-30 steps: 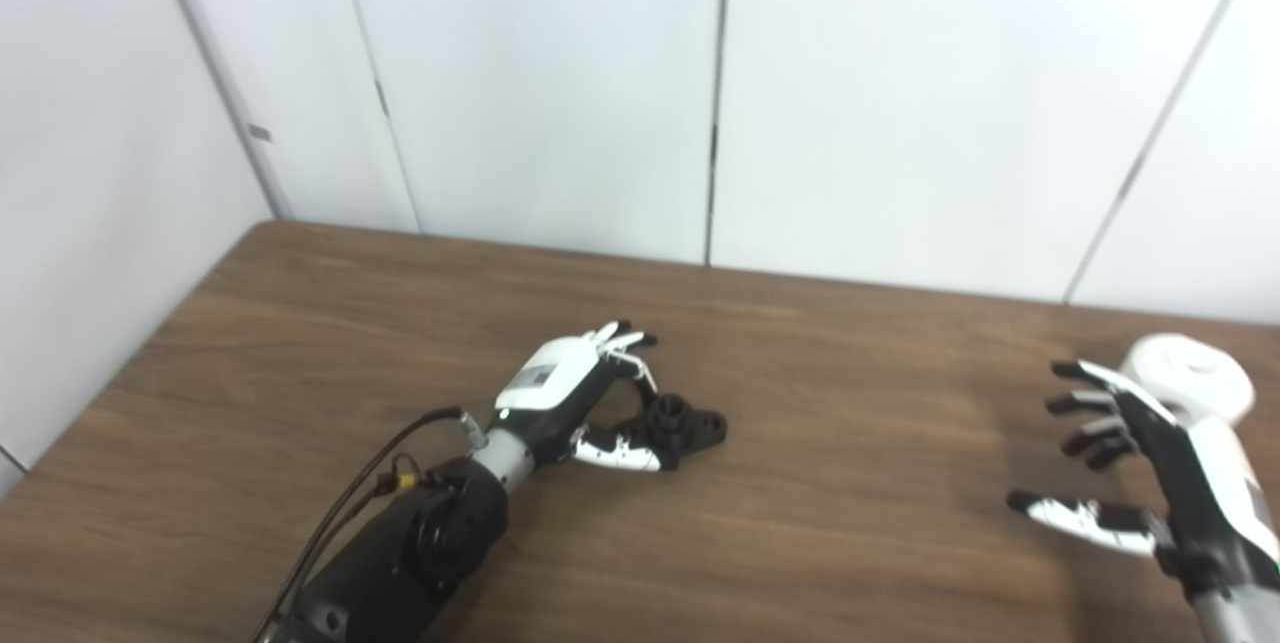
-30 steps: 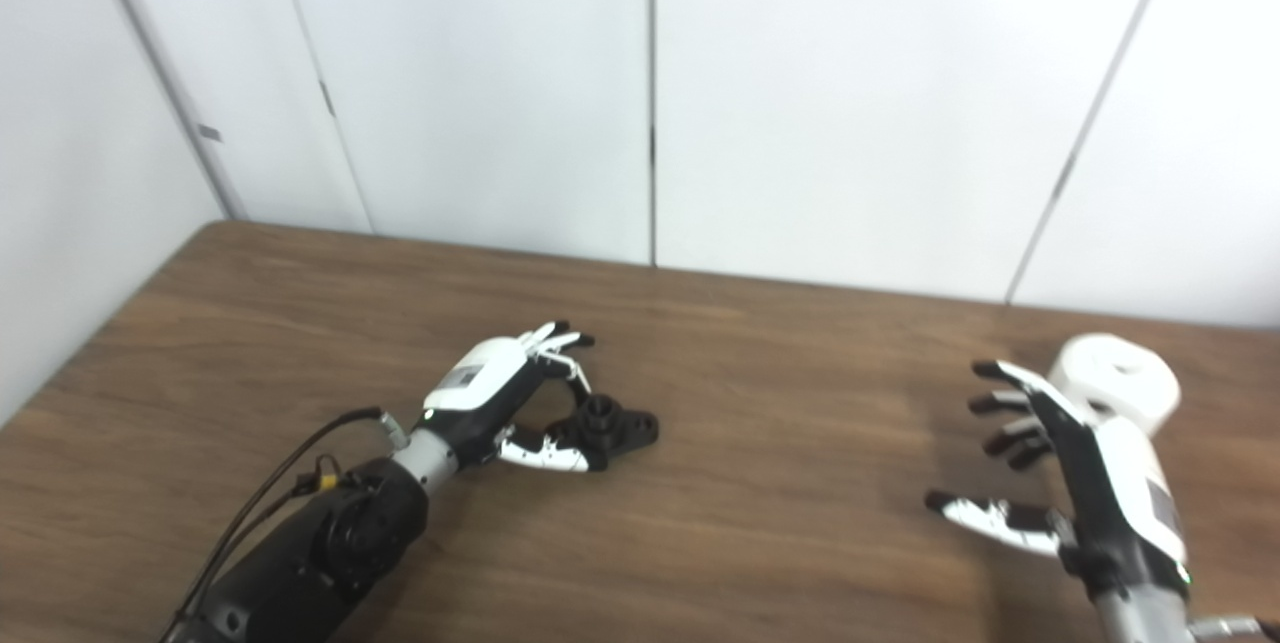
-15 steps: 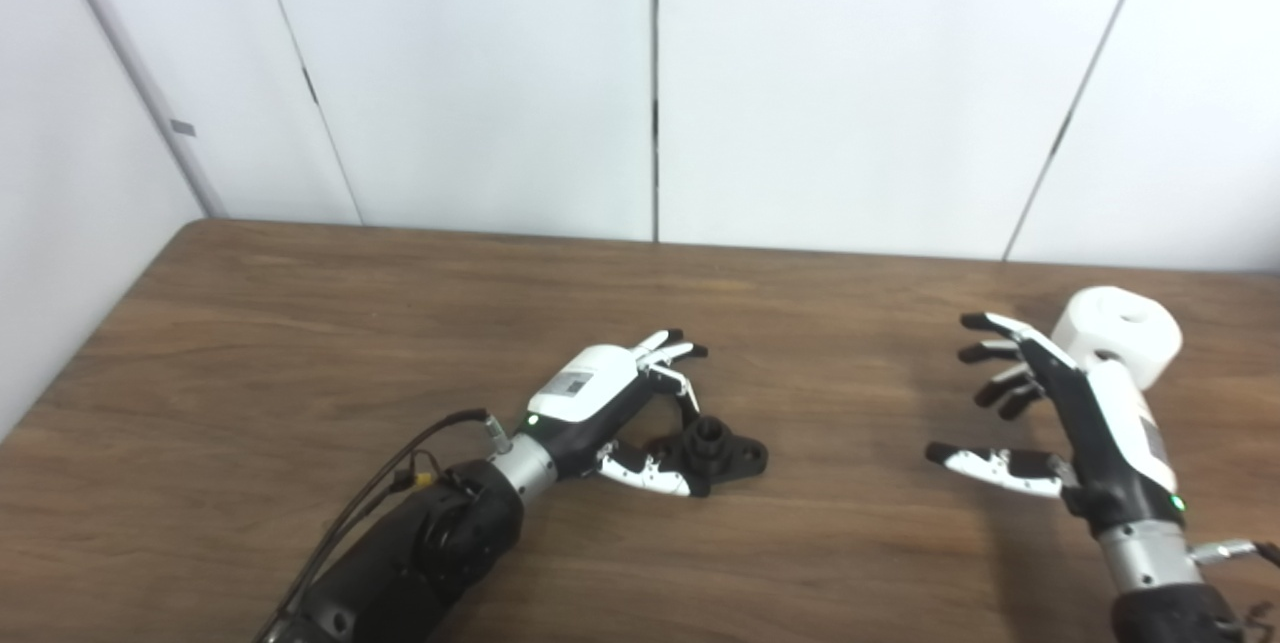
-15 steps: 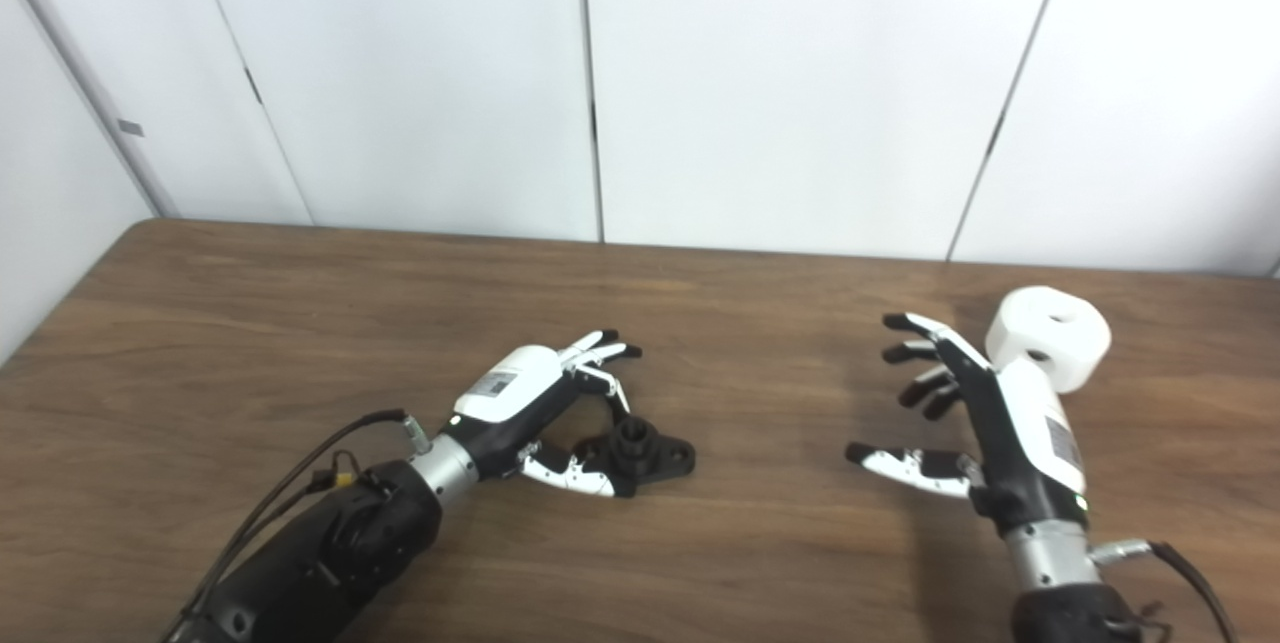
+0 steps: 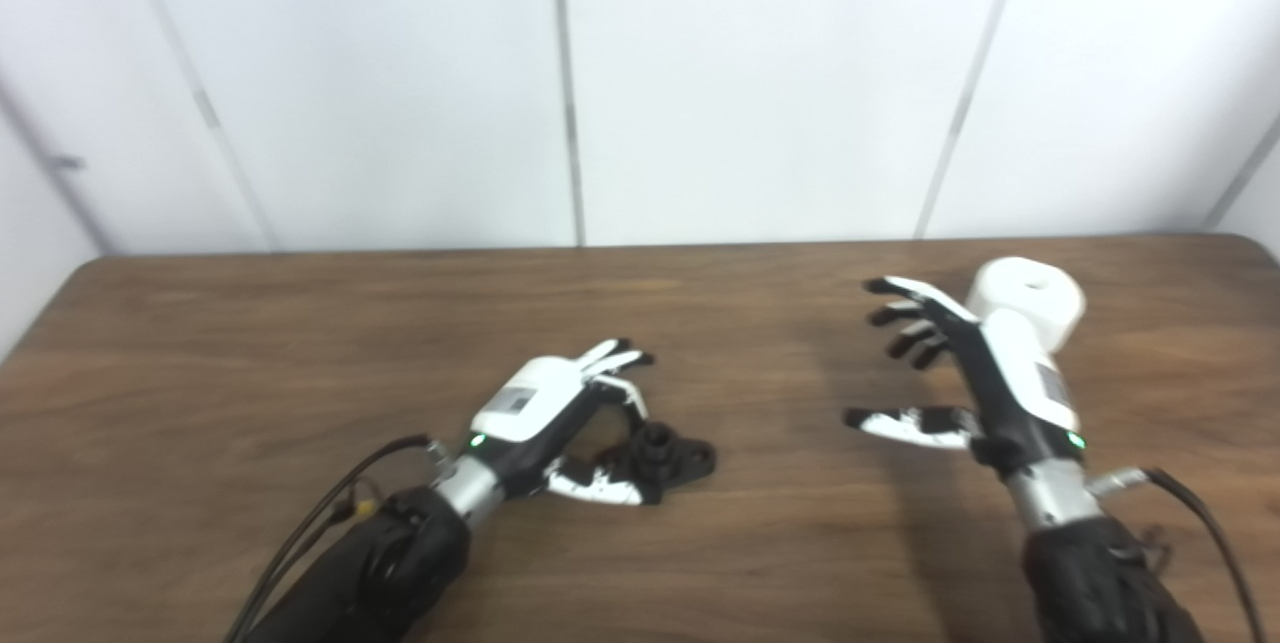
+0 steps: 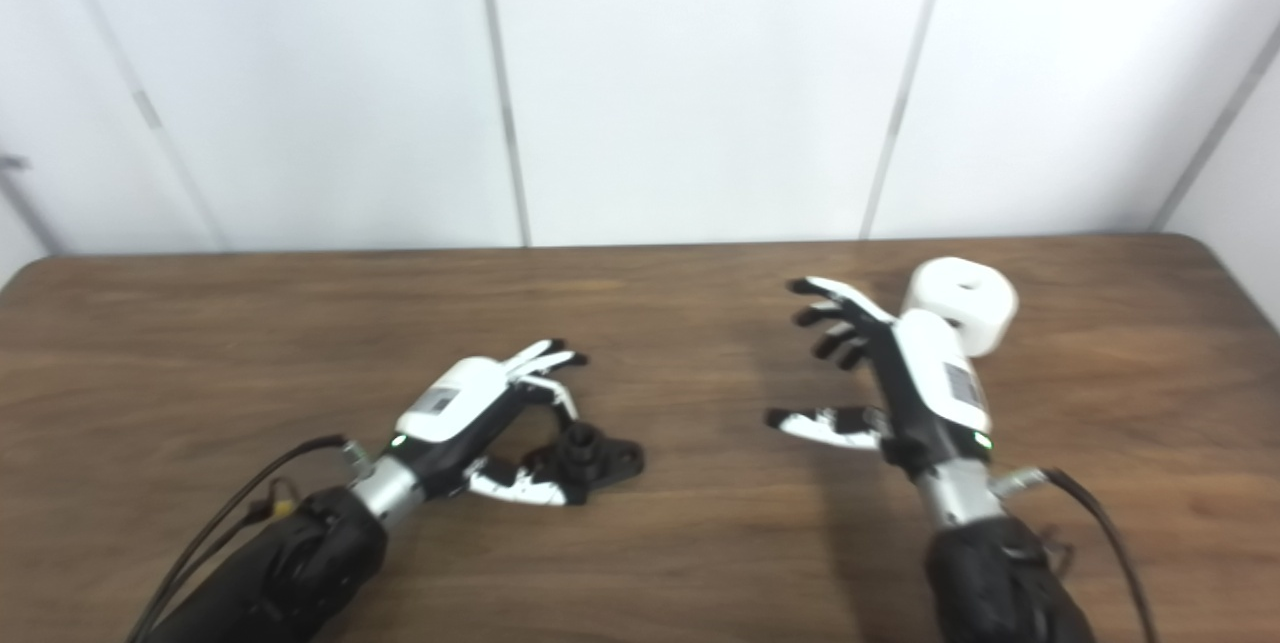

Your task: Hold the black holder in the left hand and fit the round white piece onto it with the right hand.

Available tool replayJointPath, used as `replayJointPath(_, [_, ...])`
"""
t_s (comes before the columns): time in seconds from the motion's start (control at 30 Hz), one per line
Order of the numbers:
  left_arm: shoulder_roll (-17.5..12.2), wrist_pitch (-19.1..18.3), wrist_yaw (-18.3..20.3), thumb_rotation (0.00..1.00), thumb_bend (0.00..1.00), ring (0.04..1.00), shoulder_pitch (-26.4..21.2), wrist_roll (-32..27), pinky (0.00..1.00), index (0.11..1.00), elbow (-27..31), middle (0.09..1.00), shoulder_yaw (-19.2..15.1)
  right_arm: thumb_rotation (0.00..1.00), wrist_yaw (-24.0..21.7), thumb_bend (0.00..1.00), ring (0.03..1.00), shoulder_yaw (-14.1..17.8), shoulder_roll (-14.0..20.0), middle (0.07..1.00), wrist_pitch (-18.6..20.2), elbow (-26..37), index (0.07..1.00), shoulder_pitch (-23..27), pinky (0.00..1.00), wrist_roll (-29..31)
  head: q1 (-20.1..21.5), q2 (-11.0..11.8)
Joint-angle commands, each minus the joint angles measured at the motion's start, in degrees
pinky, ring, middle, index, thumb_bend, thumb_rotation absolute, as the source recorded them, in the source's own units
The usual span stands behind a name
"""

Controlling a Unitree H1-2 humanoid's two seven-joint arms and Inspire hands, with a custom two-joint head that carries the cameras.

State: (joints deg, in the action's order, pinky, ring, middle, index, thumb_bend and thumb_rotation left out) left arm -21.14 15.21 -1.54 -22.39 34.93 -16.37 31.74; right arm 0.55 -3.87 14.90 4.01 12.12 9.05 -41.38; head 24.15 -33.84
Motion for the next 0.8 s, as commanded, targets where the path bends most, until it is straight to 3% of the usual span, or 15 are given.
replayJointPath(0.0, [-0.9,2.0,5.8,0.06,0.52,0.962,3.4,2.4,0.87,0.489,-1.8,0.909,3.5,0.24,-1.6,0.6,0.601,-0.5,1.8,0.7,3.0,3.0,0.714,4.4,0.46,-5.9,1.5,0.5])
replayJointPath(0.17, [-2.7,3.9,6.0,0.06,0.52,0.934,3.5,1.0,0.83,0.489,-1.9,0.892,2.3,0.33,-9.0,0.65,0.727,-3.2,3.5,0.801,10.4,3.7,0.757,9.2,0.55,-18.6,11.2,4.5])
replayJointPath(0.3, [-3.5,5.5,6.6,0.05,0.52,0.92,3.6,-0.9,0.82,0.488,-1.9,0.88,1.3,0.35,-15.5,0.74,0.823,-4.5,5.5,0.87,14.3,3.5,0.79,13.2,0.64,-28.9,15.2,6.6])
replayJointPath(0.37, [-3.8,5.8,7.2,0.05,0.52,0.919,3.7,-1.0,0.84,0.488,-2.1,0.88,0.9,0.38,-21.7,0.8,0.918,-4.5,6.0,0.933,16.7,3.4,0.836,15.4,0.8,-35.3,16.6,7.4])
replayJointPath(0.5, [-3.9,7.6,6.6,0.05,0.52,0.914,3.5,-0.9,0.82,0.488,-4.1,0.876,0.5,0.4,-34.7,0.91,0.995,-2.9,6.6,0.996,19.7,1.9,0.893,20.1,0.96,-45.8,18.2,8.4])
replayJointPath(0.67, [-3.7,10.5,5.8,0.05,0.52,0.916,3.3,-0.4,0.8,0.488,-6.6,0.875,0.2,0.39,-43.9,0.95,1.0,-0.8,7.9,1.0,19.3,-1.1,0.898,23.8,1.0,-52.3,18.6,8.9])
replayJointPath(0.77, [-3.7,10.8,5.9,0.05,0.52,0.923,3.3,0.4,0.81,0.488,-7.1,0.88,0.3,0.38,-44.4,0.95,1.0,0.6,9.3,1.0,18.1,-2.6,0.89,24.6,0.95,-49.2,19.1,9.5])
